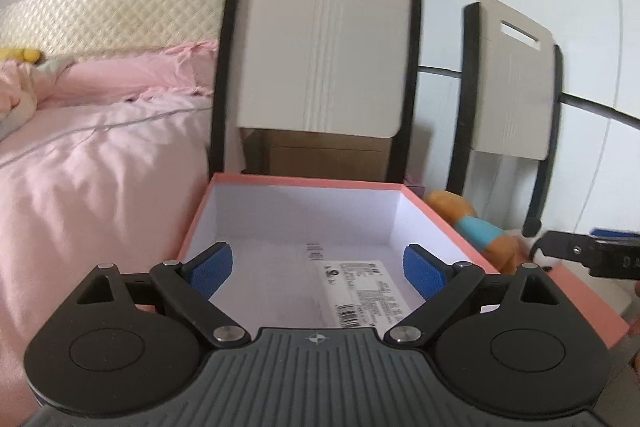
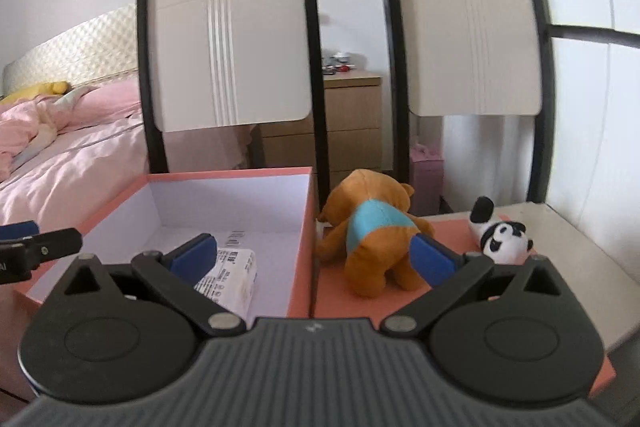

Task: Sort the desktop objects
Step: 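Withdraw the left gripper from the box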

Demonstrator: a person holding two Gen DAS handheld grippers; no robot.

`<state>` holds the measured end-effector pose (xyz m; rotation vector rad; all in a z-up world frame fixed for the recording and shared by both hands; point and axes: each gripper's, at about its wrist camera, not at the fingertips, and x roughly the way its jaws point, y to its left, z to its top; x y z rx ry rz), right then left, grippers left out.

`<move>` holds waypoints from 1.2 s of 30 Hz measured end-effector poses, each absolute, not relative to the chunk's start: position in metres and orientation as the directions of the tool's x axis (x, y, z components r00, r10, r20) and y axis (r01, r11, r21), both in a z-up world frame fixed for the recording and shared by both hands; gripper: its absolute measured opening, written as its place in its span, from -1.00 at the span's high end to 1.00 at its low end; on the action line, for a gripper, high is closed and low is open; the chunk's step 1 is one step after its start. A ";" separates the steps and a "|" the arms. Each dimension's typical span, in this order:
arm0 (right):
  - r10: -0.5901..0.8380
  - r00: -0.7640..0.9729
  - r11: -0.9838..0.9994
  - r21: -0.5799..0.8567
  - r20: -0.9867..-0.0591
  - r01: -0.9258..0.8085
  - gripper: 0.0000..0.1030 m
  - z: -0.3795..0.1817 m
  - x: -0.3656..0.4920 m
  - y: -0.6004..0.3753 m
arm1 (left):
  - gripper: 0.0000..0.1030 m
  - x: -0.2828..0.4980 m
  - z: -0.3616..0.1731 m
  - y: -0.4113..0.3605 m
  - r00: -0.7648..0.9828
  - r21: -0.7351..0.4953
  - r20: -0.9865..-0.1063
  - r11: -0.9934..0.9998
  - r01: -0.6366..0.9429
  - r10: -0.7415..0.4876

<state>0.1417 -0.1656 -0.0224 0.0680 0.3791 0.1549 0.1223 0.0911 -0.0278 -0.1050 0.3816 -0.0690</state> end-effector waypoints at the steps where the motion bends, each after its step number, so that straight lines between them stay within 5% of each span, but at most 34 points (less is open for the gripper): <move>1: 0.159 0.916 0.986 0.097 -0.368 -0.132 -1.00 -0.023 0.142 -0.164 | -0.83 0.123 -0.028 0.093 0.922 -0.130 -0.376 0.991 0.042 -0.088; 36: 0.116 0.908 0.993 0.082 -0.402 -0.091 -1.00 -0.030 0.148 -0.165 | -0.83 0.123 -0.045 0.089 0.901 -0.103 -0.417 0.991 0.082 -0.117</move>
